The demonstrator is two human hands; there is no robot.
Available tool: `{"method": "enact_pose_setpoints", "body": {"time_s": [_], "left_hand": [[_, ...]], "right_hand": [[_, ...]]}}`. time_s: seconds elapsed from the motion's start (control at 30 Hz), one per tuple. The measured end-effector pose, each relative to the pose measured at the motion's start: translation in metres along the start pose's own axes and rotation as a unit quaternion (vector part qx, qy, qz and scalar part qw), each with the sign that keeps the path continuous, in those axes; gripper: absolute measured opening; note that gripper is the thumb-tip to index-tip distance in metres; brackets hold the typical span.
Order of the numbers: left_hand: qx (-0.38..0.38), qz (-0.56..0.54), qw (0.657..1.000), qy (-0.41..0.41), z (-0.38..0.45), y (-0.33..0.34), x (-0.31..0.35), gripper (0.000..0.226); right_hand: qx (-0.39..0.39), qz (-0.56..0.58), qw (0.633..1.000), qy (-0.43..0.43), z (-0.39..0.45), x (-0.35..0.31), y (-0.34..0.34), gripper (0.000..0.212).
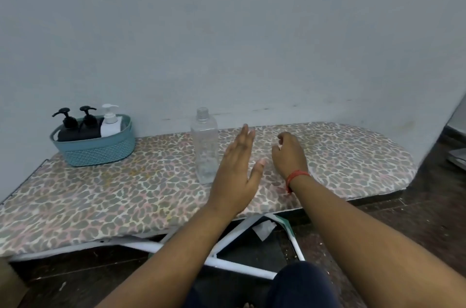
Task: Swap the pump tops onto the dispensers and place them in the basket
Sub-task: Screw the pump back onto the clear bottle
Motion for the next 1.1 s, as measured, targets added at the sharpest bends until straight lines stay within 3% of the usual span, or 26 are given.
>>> {"method": "enact_pose_setpoints", "body": {"time_s": [0.17, 0.33, 0.53, 0.67, 0.8, 0.97, 1.1], "left_hand": [[-0.115, -0.004, 0.993, -0.027, 0.019, 0.063, 0.003, 0.066], [-0.166, -0.006, 0.985, -0.051, 0.034, 0.103, -0.004, 0.067], [-0.187, 0.002, 0.981, -0.056, 0.038, 0.112, -0.013, 0.069], [-0.167, 0.016, 0.985, -0.026, 0.040, 0.095, -0.009, 0.067], [-0.116, 0.030, 0.992, 0.028, 0.044, 0.057, 0.006, 0.070], [-0.015, 0.066, 0.994, 0.084, 0.050, -0.023, 0.019, 0.069], [0.063, 0.123, 0.987, 0.080, 0.047, -0.083, 0.000, 0.069]], "right_hand": [[0.004, -0.157, 0.987, 0.024, 0.028, 0.043, -0.029, 0.041], [-0.068, -0.222, 0.969, 0.078, 0.049, 0.066, -0.022, 0.057], [-0.059, -0.256, 0.963, 0.066, 0.065, 0.071, -0.013, 0.038], [-0.030, -0.193, 0.980, 0.034, 0.065, 0.041, -0.016, 0.032], [0.034, -0.016, 0.999, 0.030, 0.064, -0.007, -0.032, 0.028], [0.107, 0.185, 0.977, 0.018, 0.054, -0.082, -0.055, 0.025], [0.156, 0.283, 0.946, -0.016, 0.047, -0.142, -0.072, 0.024]]}}
Point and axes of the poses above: each hand's wrist, its own z-axis towards the middle knuckle, its own y-axis out of the palm, x = y × z, the point moved 5 cm from there along z, towards the middle knuckle, and after that the axes turned 11 degrees about z, right-handed, at the moved point
